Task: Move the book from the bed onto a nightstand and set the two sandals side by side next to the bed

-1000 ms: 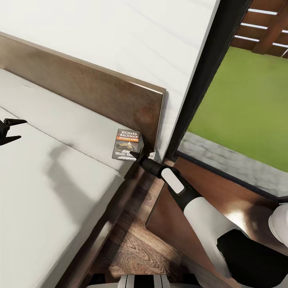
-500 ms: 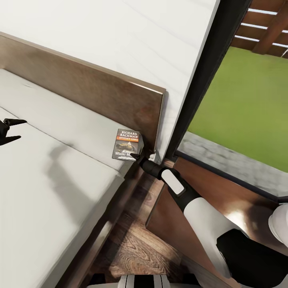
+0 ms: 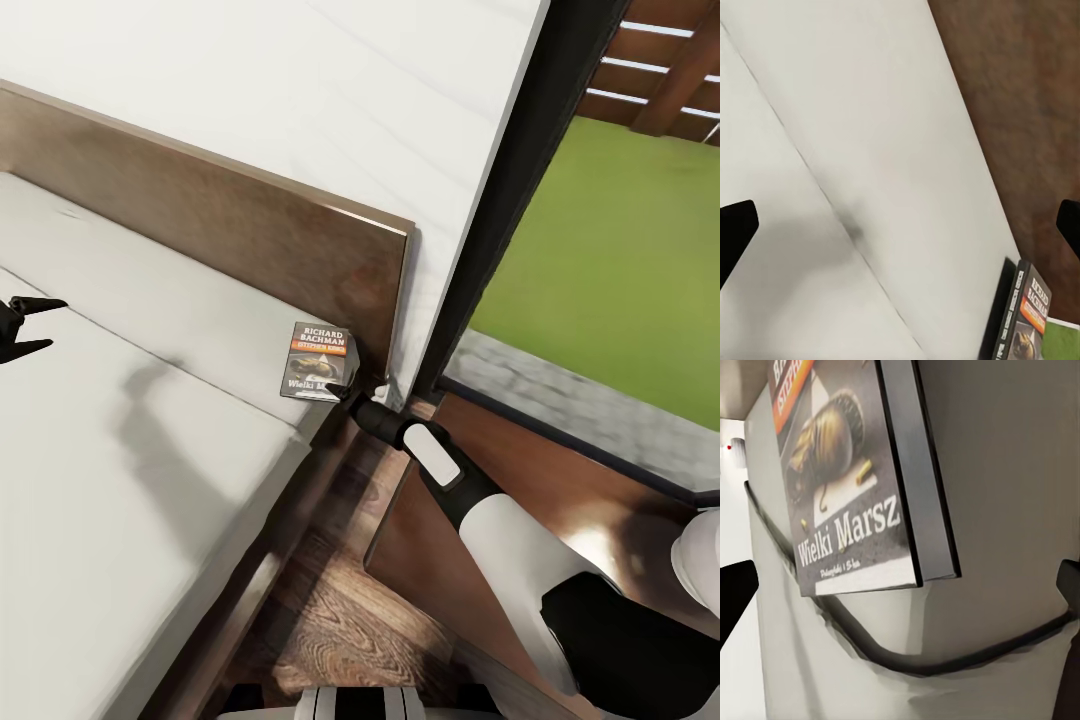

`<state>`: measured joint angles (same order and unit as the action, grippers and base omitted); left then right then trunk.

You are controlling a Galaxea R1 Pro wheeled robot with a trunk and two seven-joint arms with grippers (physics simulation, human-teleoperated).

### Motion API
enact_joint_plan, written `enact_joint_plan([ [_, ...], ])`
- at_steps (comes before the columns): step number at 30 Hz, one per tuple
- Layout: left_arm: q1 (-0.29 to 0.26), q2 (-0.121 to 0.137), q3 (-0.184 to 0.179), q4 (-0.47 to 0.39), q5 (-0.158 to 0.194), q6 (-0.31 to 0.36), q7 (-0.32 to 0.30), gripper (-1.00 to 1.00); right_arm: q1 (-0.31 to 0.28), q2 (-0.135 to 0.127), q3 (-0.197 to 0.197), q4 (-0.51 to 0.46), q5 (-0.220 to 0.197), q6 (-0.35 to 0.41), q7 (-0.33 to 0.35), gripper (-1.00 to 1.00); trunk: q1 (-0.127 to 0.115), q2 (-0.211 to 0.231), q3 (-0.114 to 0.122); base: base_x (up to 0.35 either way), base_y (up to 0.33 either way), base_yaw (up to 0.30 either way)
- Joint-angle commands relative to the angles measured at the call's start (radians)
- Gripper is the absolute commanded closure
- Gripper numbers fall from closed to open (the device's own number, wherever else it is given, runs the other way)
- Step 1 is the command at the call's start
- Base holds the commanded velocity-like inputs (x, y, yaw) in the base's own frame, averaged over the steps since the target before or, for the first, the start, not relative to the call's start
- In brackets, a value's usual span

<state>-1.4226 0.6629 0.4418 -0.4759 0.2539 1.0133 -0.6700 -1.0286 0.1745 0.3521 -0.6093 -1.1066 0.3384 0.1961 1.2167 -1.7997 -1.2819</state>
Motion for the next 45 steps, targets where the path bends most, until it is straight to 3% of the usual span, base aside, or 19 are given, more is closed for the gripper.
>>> enact_joint_plan([
  [1, -0.001, 0.000, 0.005, 0.000, -0.007, 0.004, -0.006, -1.00, -0.001, 0.000, 0.001, 0.001, -0.004, 0.002, 0.001, -1.00, 0.000, 0.000, 0.000, 0.000, 0.000, 0.000],
  [30, -0.001, 0.003, 0.005, 0.000, -0.008, 0.004, -0.006, -1.00, -0.001, 0.000, 0.001, -0.004, -0.008, 0.000, 0.002, -1.00, 0.000, 0.000, 0.000, 0.000, 0.000, 0.000],
  [45, -0.001, 0.003, 0.005, 0.000, -0.008, 0.002, -0.006, -1.00, -0.001, 0.000, 0.003, -0.011, -0.007, -0.047, 0.002, -1.00, 0.000, 0.000, 0.000, 0.000, 0.000, 0.000],
])
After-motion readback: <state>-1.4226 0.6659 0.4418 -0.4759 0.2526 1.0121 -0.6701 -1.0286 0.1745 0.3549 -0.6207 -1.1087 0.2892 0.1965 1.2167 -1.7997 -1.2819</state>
